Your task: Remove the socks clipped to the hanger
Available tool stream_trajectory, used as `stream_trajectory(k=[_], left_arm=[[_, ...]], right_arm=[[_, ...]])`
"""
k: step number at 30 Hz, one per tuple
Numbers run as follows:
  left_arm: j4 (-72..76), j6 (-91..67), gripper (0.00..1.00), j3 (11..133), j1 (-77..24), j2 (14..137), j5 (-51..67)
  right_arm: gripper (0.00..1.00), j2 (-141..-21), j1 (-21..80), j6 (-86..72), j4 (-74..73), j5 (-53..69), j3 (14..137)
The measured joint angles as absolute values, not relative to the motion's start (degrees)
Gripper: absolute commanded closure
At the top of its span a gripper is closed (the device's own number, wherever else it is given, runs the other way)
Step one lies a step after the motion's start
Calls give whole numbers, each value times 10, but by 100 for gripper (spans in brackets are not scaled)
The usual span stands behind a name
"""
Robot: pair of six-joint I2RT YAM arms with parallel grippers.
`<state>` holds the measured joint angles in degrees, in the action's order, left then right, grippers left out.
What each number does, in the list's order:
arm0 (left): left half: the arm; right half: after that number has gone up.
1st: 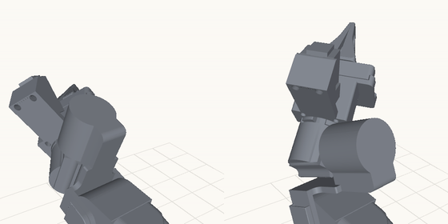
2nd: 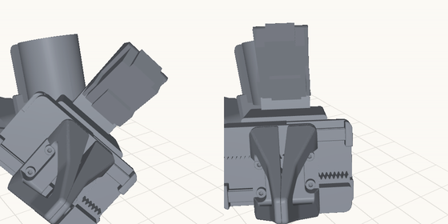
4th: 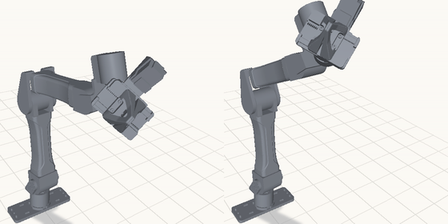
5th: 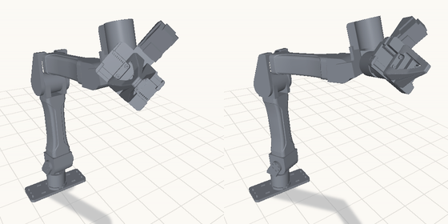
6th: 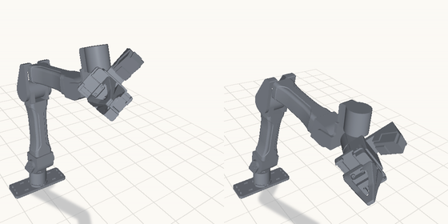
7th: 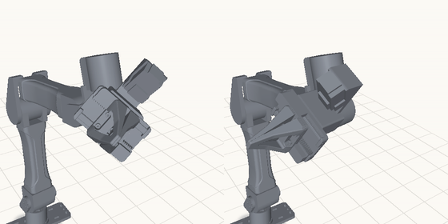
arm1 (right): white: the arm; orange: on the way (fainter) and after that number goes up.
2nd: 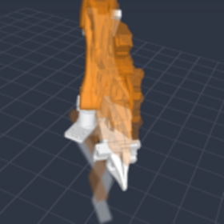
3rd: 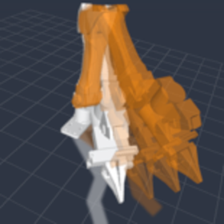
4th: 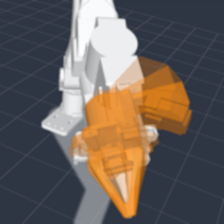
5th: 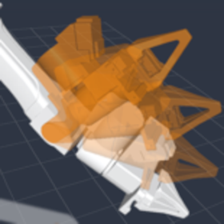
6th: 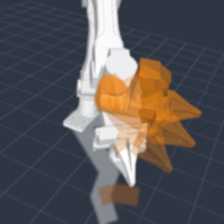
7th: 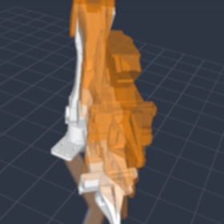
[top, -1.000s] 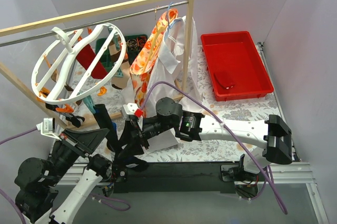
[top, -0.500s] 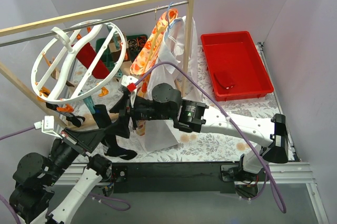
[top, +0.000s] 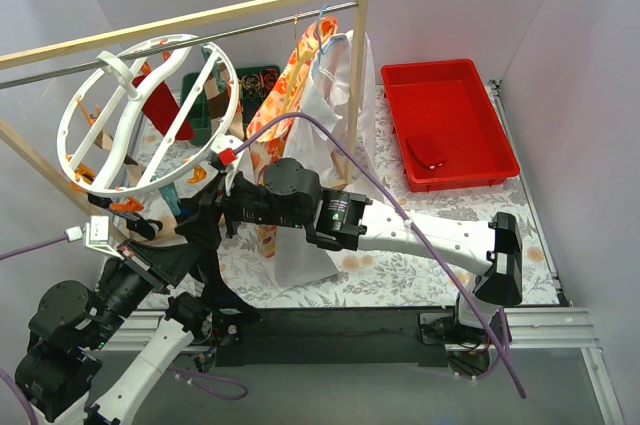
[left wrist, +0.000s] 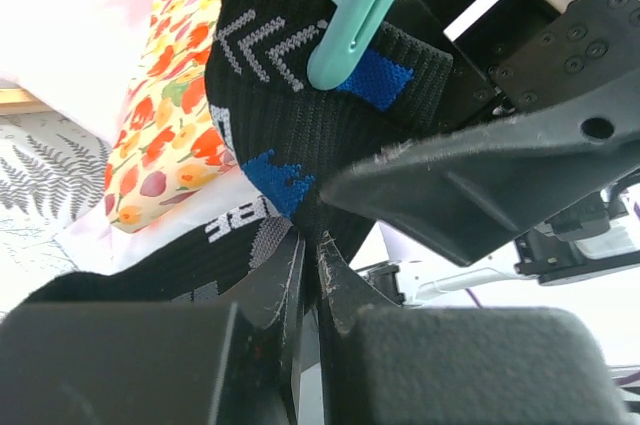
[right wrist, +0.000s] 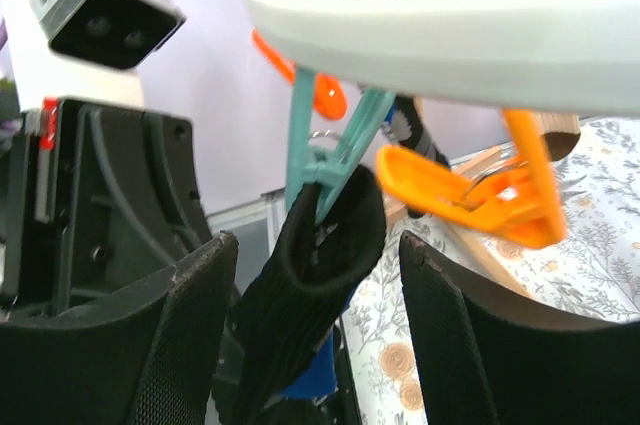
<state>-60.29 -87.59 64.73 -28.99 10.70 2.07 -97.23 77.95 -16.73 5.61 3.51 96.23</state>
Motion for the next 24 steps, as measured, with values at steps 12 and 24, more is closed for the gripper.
stream_trajectory(k=[12,24], left_arm=[[-611,-850,100,648,-290,116,19],[-613,-839,100,648,-290,117,20]], right_arm=[[34,-990,782,-200,155,-62,962],[38,-1025,785,-229,197,-100,969]])
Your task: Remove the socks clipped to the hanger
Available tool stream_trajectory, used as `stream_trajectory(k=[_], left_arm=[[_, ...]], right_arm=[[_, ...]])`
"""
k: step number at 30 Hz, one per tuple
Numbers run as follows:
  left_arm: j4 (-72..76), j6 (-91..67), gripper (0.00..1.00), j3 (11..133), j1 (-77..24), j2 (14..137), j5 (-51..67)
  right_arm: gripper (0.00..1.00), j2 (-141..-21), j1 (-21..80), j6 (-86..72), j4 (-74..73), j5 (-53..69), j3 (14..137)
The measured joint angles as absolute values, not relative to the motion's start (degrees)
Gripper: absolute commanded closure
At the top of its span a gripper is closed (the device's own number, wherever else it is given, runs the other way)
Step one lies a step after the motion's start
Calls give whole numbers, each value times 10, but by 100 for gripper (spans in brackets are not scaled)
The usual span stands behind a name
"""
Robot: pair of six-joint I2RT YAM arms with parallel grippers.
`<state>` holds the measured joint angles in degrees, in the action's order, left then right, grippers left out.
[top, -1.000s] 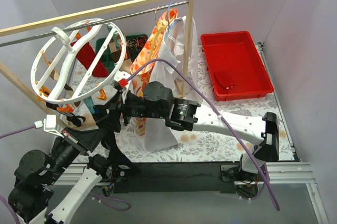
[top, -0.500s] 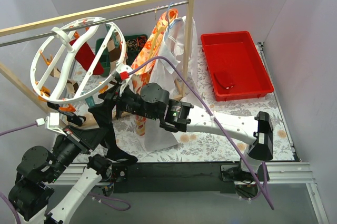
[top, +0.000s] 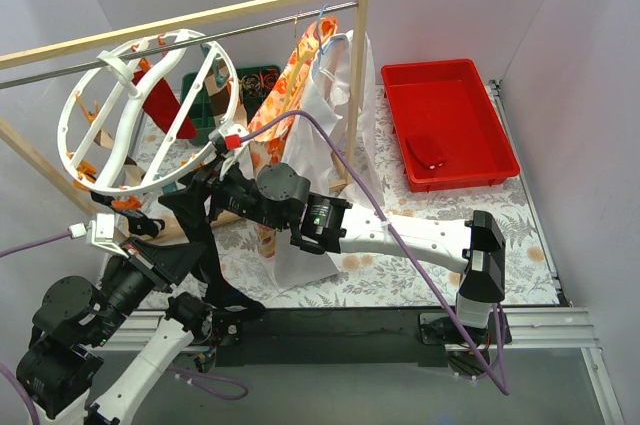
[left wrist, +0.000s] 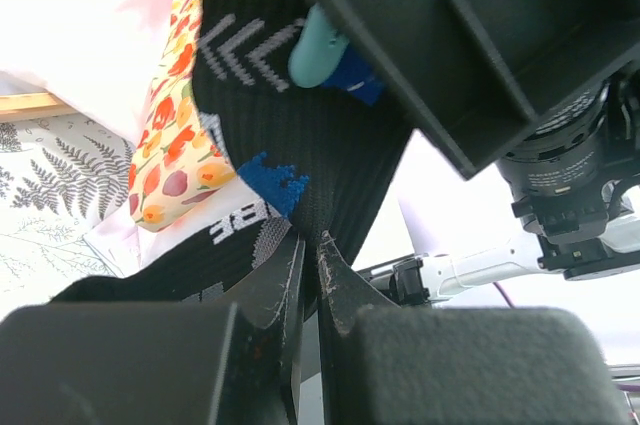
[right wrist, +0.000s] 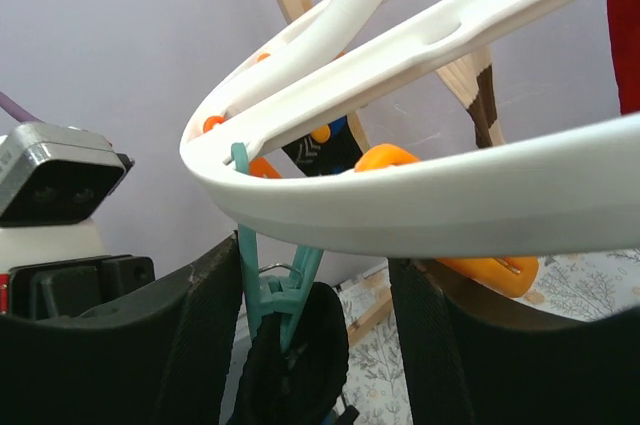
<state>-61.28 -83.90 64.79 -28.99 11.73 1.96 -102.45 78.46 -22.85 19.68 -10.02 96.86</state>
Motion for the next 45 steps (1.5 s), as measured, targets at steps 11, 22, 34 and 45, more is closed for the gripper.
stream_trajectory(k=[11,22,34,45], left_arm=[[-615,-838,100,645,-290,117,19],[-677,-852,100,645,-290,117,-2],[-724,-864,100,753,-290,114,-55],[-682,-863,100,794,-290,119,-84]], right_arm=[[77,-1024,785,-239,228,-108,970],[89,-1012,788,-235,247,-108,950],[44,-967,777,-222,262,-99,877],[11,-911,776,-187,249,26,782]])
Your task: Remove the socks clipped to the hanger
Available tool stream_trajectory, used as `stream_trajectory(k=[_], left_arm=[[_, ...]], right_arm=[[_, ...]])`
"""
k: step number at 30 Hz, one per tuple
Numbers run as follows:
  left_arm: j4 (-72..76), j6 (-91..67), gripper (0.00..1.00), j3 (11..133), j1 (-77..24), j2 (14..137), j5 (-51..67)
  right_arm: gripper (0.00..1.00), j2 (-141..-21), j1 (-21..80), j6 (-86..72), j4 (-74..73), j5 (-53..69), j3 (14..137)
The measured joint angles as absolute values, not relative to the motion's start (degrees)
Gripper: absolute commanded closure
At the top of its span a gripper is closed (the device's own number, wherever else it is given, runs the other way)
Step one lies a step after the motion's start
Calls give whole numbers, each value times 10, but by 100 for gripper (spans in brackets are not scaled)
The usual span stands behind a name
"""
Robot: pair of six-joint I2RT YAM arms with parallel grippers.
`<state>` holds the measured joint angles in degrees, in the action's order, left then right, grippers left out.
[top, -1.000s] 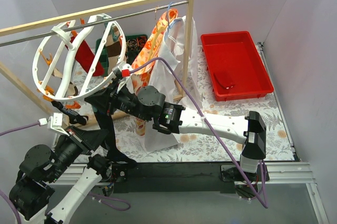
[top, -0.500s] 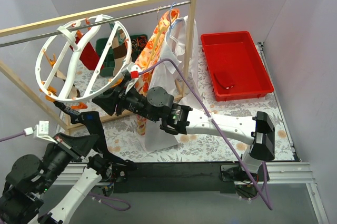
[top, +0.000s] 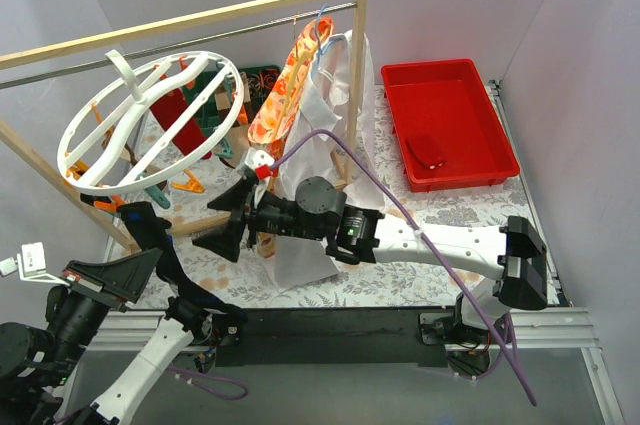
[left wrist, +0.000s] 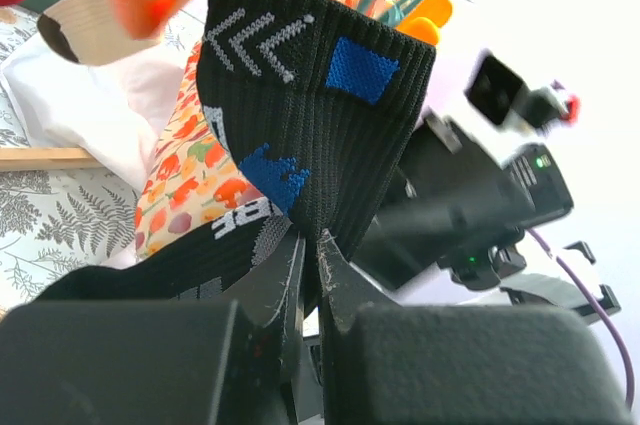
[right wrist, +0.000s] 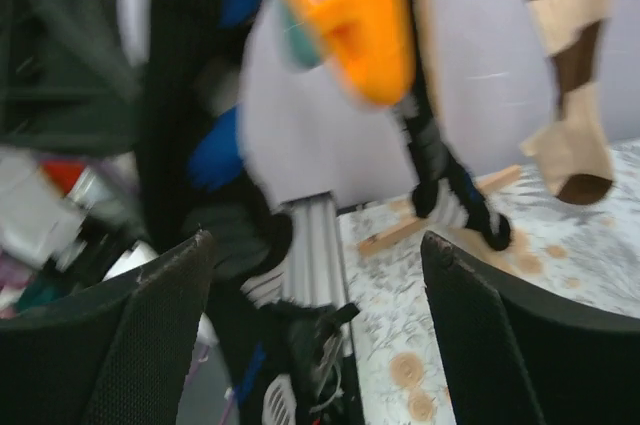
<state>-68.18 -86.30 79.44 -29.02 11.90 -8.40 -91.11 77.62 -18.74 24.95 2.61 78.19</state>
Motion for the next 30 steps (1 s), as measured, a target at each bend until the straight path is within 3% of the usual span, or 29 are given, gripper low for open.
stream_trajectory(k=[2,10,13,19,21,24,25,26,27,30], left_arm=[[-677,-861,100,795,-290,129,-84],[-655,-860,100,786,-290,144,-79],[-650,-863,100,780,-290,144,-76],[-637,-875,100,771,-290,144,-64],[-630,-881,100,765,-290,144,-58],[-622,-887,100,755,-290,142,-51],[-621,-889,100,752,-290,142,-50],[-620,-890,100,750,-290,140,-49],[-618,-891,99,749,-290,139,-48],[-617,-893,82,748,-290,136,-43]], right_arm=[[6,-890,776,-171,250,86,759],[6,-863,782,-115,254,260,714],[10,-888,788,-110,255,282,725],[26,-954,801,-105,254,275,762],[39,-966,806,-107,254,268,771],[66,-973,816,-105,255,257,779],[86,-973,821,-106,255,254,780],[95,-973,825,-106,256,251,782],[99,-973,829,-105,257,246,782],[99,-972,837,-111,260,232,781]])
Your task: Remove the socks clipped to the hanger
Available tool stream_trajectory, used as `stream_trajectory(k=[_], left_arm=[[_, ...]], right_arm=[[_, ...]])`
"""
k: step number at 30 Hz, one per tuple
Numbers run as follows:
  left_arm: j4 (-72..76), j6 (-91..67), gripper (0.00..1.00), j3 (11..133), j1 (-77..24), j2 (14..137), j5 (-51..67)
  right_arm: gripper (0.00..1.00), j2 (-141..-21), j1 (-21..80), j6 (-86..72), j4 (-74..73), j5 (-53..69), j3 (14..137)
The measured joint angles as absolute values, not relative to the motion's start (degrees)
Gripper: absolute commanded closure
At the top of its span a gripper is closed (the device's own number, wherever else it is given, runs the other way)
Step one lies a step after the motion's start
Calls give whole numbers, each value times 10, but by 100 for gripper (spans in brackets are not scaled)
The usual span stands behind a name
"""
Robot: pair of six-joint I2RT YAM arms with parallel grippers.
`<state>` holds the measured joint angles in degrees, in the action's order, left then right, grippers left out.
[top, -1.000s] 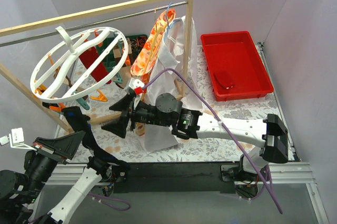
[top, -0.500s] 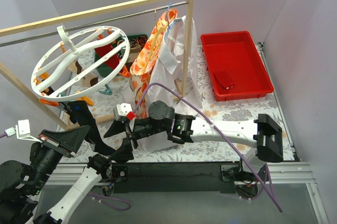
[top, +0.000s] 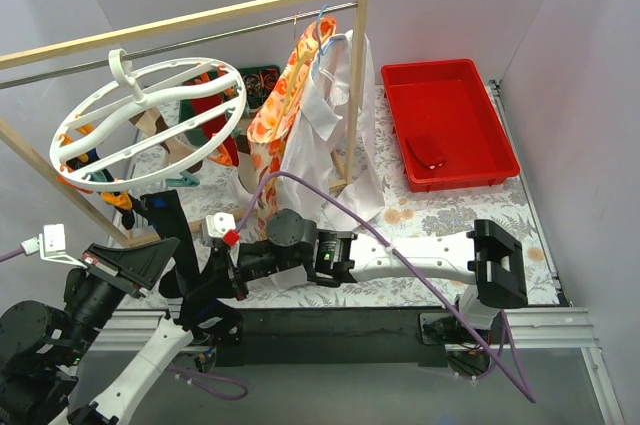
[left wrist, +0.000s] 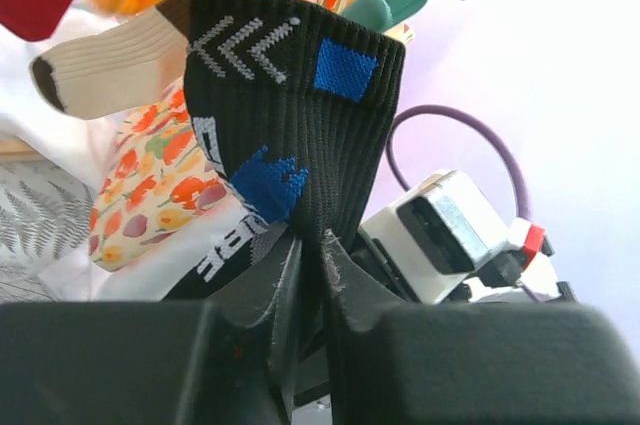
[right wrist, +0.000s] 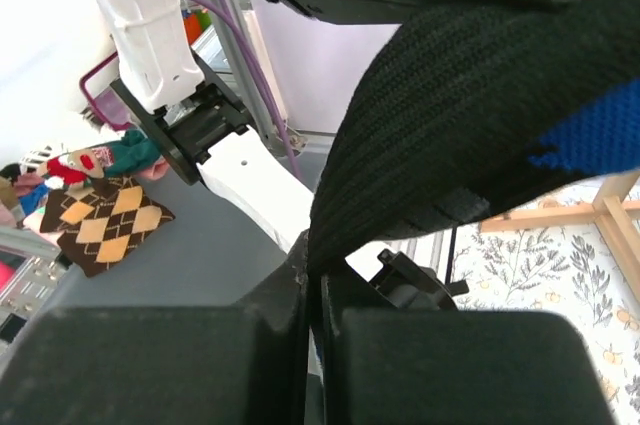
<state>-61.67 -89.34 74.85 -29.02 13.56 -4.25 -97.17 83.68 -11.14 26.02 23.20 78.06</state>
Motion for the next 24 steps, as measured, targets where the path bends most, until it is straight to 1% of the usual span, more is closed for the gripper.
stream_trajectory(k=[1,3,4,5,11,18,21,24], left_arm=[[-617,-894,74,748,-290,135,-41],[-617,-894,69,749,-290,135,-40],[-617,-893,61,749,-290,135,-40],[-616,-893,59,751,-290,135,-41],[-617,-889,59,766,-290,126,-56],[-623,-881,60,768,-290,119,-73],[-625,-877,61,768,-290,119,-78],[-625,-873,61,768,-290,119,-81]], right_arm=[[99,-969,837,-112,261,227,776],[99,-955,838,-112,265,218,753],[99,-943,838,-110,263,213,735],[99,-928,838,-108,261,209,714],[99,-806,837,-72,222,159,580],[99,-629,830,-45,176,22,422],[99,-561,805,-45,152,-41,367],[99,-496,752,-52,131,-82,323]])
